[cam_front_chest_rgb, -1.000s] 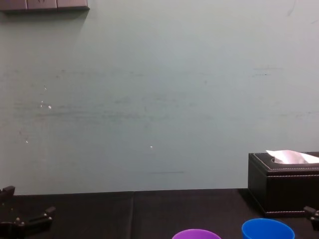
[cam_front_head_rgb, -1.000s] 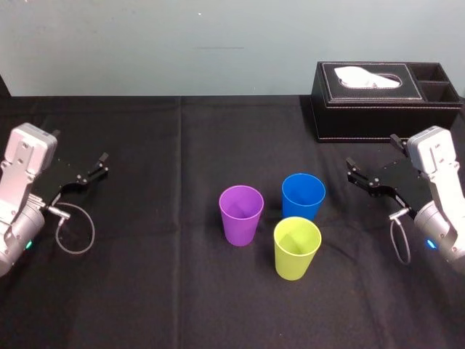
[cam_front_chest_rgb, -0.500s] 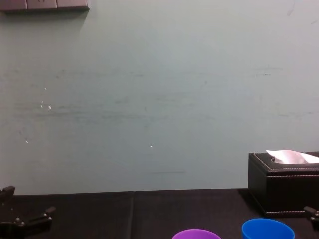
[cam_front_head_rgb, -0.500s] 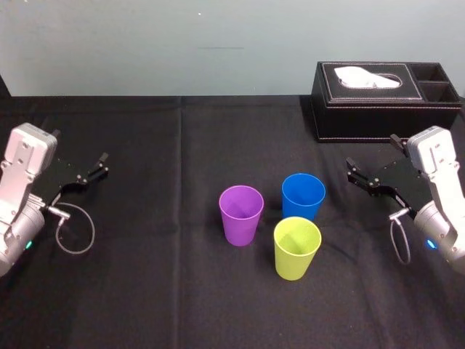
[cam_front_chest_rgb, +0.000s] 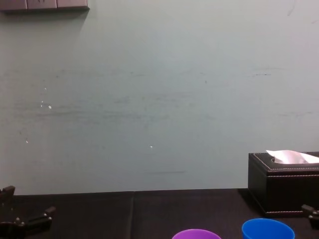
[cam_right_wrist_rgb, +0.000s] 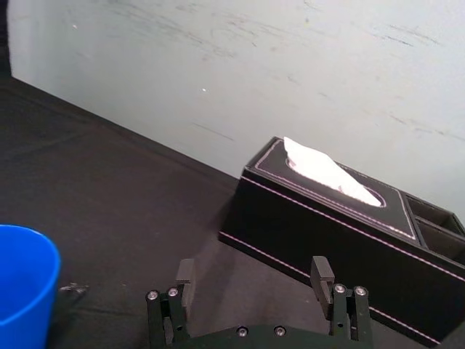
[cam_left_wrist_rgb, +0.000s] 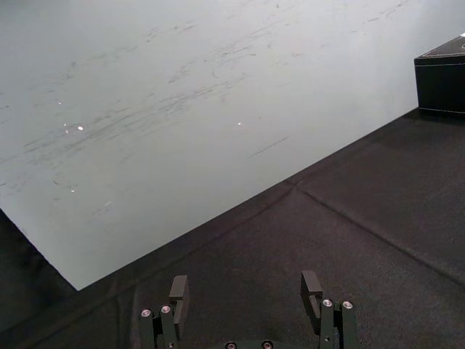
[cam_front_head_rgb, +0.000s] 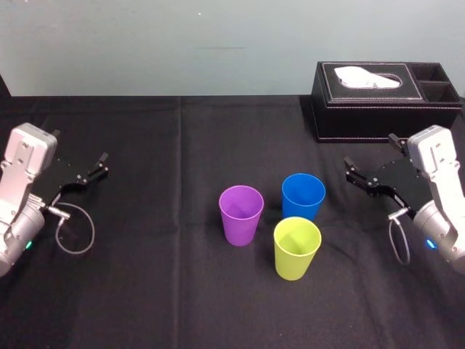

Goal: Stack the three plastic cups sequentially using one hand.

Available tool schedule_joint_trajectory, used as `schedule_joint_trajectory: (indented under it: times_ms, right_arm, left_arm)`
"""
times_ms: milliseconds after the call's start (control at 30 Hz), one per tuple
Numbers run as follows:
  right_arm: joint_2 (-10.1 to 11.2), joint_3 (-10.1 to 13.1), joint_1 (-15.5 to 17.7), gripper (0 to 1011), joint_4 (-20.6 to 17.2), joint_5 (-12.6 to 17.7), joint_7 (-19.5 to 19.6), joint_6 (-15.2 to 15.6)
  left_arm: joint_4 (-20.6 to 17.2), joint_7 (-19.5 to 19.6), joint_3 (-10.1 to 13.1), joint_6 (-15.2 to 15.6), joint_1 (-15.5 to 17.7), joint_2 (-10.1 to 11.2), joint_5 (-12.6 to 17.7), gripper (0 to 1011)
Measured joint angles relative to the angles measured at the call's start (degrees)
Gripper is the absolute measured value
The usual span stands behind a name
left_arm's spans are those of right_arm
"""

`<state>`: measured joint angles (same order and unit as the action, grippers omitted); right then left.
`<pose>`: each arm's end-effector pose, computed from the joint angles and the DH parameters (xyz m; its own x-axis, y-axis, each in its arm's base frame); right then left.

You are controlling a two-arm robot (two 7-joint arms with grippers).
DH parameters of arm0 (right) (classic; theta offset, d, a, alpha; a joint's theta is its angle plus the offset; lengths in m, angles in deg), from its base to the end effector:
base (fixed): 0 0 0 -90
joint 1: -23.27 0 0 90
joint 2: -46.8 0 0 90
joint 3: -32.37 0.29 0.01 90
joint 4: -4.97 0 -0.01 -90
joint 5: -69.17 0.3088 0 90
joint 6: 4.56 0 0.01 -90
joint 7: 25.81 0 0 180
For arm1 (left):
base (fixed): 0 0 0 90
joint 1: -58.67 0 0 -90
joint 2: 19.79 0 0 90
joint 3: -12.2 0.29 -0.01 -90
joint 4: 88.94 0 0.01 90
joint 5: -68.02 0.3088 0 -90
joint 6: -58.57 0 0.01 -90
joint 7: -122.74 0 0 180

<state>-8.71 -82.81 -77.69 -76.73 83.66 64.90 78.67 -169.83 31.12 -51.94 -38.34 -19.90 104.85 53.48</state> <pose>0.3569 -0.0818 -0.2997 0.3034 -0.8788 0.3683 0.9515 0.3003 -0.0672 0.3581 0.0827 -0.3023 0.2922 0.8803 0.3738 -0.9553 0.2873 0.0703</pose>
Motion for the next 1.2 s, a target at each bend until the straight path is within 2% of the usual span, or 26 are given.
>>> schedule_joint_trajectory:
  times_ms: [133,300,433,567,600,667,700,867,900,1000,1200]
  right_arm:
    - [0.6,0.8,1.1,1003,-1.9,0.1,-1.0,0.2]
    - [2.2,2.7,3.7,1003,-5.9,1.7,-2.5,1.7]
    - [4.0,4.5,5.9,1003,-9.3,3.2,-3.7,2.9]
    - [6.7,7.2,8.9,1003,-13.6,5.9,-6.2,4.3]
    - [6.7,7.2,8.9,1003,-13.6,5.9,-6.2,4.3]
    - [8.6,9.1,10.9,1003,-16.1,8.1,-8.3,4.7]
    - [8.6,9.1,10.9,1003,-16.1,8.1,-8.3,4.7]
    - [12.2,12.2,14.1,1003,-19.4,12.5,-14.3,5.9]
    - [12.2,12.2,14.1,1003,-19.4,12.5,-14.3,5.9]
    - [13.5,13.4,15.4,1003,-19.9,15.4,-18.5,6.5]
    - [14.5,14.5,16.8,1003,-20.1,19.1,-24.5,6.8]
  left_arm:
    - [0.0,0.0,0.0,0.0,0.0,0.0,0.0,1011]
    - [0.0,0.0,0.0,0.0,0.0,0.0,0.0,1011]
    - [0.0,0.0,0.0,0.0,0.0,0.0,0.0,1011]
    - [0.0,0.0,0.0,0.0,0.0,0.0,0.0,1012]
    - [0.0,0.0,0.0,0.0,0.0,0.0,0.0,1011]
    - [0.0,0.0,0.0,0.0,0.0,0.0,0.0,1011]
    - [0.0,0.0,0.0,0.0,0.0,0.0,0.0,1011]
    - [0.0,0.0,0.0,0.0,0.0,0.0,0.0,1011]
    - [0.0,0.0,0.0,0.0,0.0,0.0,0.0,1011]
    - [0.0,0.0,0.0,0.0,0.0,0.0,0.0,1011]
    - [0.0,0.0,0.0,0.0,0.0,0.0,0.0,1011]
